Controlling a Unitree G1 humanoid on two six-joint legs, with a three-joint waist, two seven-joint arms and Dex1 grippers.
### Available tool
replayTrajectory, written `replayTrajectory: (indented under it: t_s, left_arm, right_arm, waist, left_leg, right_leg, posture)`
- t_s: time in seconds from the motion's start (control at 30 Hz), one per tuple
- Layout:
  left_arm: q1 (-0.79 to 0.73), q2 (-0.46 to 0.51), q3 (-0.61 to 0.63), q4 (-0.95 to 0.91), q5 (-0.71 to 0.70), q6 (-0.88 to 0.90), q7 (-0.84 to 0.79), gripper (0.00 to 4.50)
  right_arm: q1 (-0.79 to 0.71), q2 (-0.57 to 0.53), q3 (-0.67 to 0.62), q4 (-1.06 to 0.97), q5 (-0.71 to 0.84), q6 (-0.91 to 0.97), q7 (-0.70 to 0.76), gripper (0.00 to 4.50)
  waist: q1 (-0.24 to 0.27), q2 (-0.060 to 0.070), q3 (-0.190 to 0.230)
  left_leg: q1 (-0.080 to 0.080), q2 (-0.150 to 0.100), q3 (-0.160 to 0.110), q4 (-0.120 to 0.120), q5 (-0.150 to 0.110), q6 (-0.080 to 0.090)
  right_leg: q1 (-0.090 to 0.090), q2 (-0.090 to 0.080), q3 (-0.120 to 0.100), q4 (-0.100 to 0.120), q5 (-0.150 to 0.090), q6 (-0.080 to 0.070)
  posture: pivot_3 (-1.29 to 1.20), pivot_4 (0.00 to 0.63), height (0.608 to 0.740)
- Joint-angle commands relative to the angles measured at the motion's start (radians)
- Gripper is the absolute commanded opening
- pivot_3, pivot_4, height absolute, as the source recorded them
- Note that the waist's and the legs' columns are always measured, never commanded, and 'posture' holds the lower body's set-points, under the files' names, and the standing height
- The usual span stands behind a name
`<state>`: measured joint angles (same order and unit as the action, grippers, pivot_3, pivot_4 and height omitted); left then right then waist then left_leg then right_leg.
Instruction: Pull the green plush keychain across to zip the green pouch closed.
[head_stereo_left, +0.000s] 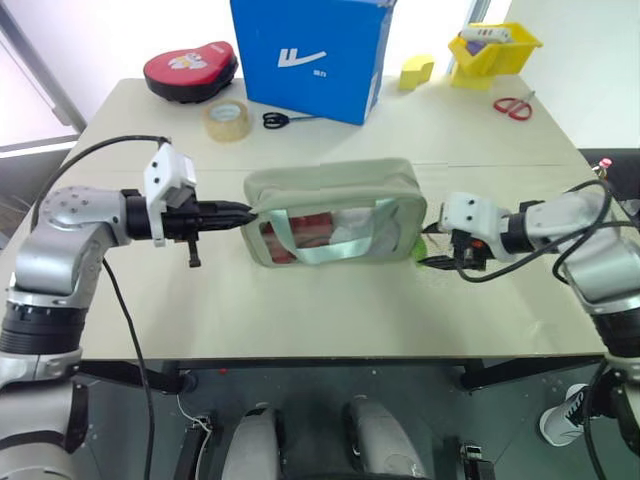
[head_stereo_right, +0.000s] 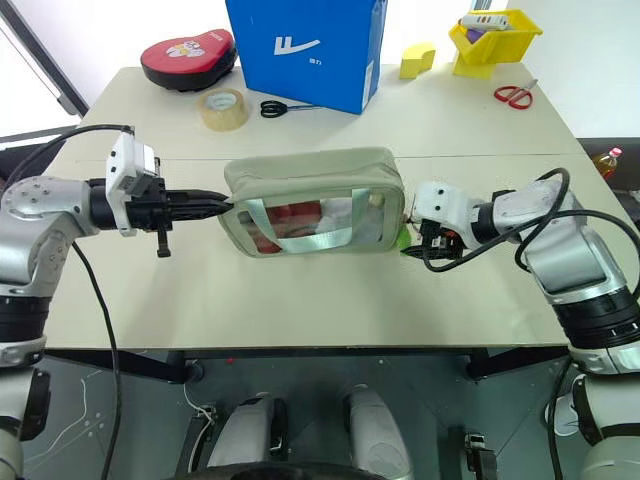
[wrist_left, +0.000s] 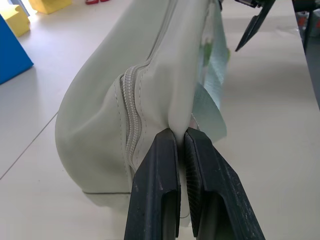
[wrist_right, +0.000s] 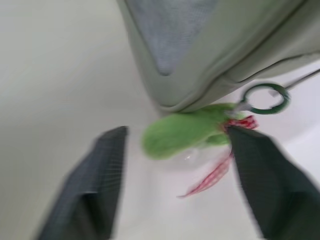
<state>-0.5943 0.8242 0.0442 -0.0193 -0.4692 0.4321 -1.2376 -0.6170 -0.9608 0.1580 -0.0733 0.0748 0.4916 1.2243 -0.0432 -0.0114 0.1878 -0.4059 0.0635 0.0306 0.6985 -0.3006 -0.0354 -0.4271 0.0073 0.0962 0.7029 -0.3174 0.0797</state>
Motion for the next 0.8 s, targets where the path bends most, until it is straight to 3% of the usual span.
replayTrajectory:
  t_s: [0.03, 0.3, 0.4, 0.57, 0.8]
  left_arm:
    - [0.007, 0.027, 0.007, -0.027, -0.017, 0.031, -0.02, 0.79]
    - [-0.057, 0.104, 0.029, 0.081, 0.018, -0.046, -0.117, 4.48]
    - [-0.057, 0.145, 0.054, 0.107, 0.019, -0.077, -0.147, 4.48]
    - [0.089, 0.218, 0.15, 0.01, -0.06, -0.001, -0.176, 4.48]
    - [0.345, 0.187, 0.281, -0.211, -0.169, 0.136, -0.054, 4.48]
  right_arm:
    - [-0.024, -0.033, -0.055, -0.015, 0.026, -0.02, 0.012, 4.5]
    - [-0.02, -0.07, -0.09, -0.007, 0.064, -0.03, 0.033, 4.5]
    - [-0.018, -0.077, -0.125, -0.008, 0.093, -0.028, 0.035, 4.5]
    - [0.03, -0.065, -0.253, -0.067, 0.235, 0.021, 0.049, 4.5]
    - [0.223, -0.013, -0.405, -0.185, 0.356, 0.052, -0.029, 4.5]
  waist:
    - [-0.002, 0.0, 0.0]
    - [-0.001, 0.0, 0.0]
    - [-0.001, 0.0, 0.0]
    - [-0.002, 0.0, 0.001]
    - [0.004, -0.001, 0.001]
  left_leg:
    - [0.0, 0.0, 0.0, 0.0, 0.0, 0.0]
    - [0.0, 0.0, 0.0, 0.0, 0.0, 0.0]
    - [0.0, 0.0, 0.0, 0.0, 0.0, 0.0]
    - [-0.001, 0.001, 0.0, -0.001, 0.0, 0.0]
    - [-0.001, 0.001, -0.001, 0.0, 0.0, 0.0]
  right_leg:
    - [0.0, 0.0, 0.0, 0.0, 0.0, 0.0]
    - [0.0, 0.0, 0.0, 0.0, 0.0, 0.0]
    - [0.0, 0.0, 0.0, 0.0, 0.0, 0.0]
    - [-0.002, 0.0, 0.0, -0.001, 0.0, 0.0]
    - [0.0, -0.001, -0.001, -0.001, 0.0, 0.0]
  posture:
    - [0.0, 0.15, 0.737]
    - [0.0, 0.15, 0.737]
    - [0.0, 0.15, 0.737]
    - [0.0, 0.15, 0.737]
    - [0.0, 0.15, 0.737]
